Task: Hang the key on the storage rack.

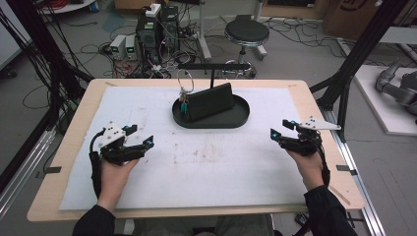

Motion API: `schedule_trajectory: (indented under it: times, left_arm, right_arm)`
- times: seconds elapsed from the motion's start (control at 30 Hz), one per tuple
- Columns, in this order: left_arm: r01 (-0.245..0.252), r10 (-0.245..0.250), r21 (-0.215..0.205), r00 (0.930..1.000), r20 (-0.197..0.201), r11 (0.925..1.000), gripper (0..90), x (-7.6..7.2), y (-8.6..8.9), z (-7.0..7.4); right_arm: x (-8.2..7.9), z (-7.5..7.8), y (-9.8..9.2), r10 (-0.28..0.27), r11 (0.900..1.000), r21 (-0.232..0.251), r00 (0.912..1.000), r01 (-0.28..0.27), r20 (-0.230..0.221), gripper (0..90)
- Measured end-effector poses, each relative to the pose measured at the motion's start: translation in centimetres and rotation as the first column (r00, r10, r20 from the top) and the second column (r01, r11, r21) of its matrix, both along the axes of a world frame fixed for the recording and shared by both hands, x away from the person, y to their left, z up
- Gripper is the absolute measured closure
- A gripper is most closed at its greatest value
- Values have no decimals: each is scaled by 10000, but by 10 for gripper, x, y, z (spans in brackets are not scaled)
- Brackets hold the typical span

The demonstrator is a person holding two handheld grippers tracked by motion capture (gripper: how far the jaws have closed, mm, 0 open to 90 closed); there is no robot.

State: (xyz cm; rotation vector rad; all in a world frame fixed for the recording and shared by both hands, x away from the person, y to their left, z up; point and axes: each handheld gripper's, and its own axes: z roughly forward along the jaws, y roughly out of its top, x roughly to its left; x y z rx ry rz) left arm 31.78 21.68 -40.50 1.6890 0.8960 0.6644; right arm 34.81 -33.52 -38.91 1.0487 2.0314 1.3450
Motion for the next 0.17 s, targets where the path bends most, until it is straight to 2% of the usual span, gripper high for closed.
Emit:
schedule_trajectory:
  times: [0.17]
  left_arm:
    - [-30,30,-23,9998,-220,10000,252,4,2,-2]
  right_arm:
    - [1,-1,-3,-53,10000,5,9999,54,-120,305]
